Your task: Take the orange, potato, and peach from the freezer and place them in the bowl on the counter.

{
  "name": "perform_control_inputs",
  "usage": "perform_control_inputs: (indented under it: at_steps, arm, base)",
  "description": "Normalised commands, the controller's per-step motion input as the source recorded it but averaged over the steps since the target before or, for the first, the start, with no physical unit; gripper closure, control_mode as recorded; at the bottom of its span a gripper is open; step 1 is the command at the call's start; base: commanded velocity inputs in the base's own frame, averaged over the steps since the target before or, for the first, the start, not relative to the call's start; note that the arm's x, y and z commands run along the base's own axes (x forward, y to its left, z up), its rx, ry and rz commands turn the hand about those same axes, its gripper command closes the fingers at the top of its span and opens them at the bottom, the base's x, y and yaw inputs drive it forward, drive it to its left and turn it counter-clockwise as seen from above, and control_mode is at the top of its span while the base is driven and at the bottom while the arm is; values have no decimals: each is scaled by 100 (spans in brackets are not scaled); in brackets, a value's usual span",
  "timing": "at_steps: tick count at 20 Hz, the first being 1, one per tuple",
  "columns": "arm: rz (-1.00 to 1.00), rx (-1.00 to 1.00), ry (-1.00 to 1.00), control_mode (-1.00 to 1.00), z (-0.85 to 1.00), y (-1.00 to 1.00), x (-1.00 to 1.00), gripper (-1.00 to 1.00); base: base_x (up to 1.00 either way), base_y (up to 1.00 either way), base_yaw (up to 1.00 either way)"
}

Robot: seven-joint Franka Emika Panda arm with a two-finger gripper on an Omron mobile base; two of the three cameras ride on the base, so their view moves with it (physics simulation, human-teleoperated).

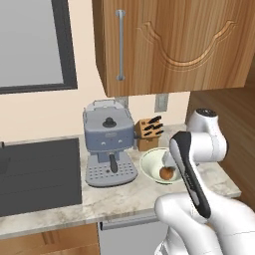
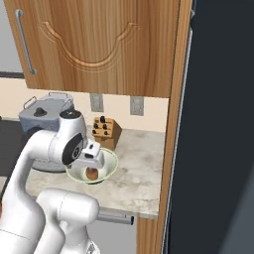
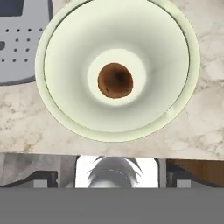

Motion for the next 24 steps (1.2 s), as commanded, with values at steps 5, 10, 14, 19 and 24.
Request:
perform_control_inputs:
  at_steps: [5,10,14,19,24]
  arm:
    - [0,0,-20,-100,53,0,-60,-100]
    - [1,0,-4,-100,53,0,-26,-100]
    - [0,-2,0,-100,52,0,-29,-100]
    - [0,-2,-4,-100,43,0,-41,-100]
    - [0,-1,-8,-100,26,0,-44,-100]
  base:
    - [0,0,0]
    - [0,0,0]
    - [0,0,0]
    - [0,0,0]
    - [0,0,0]
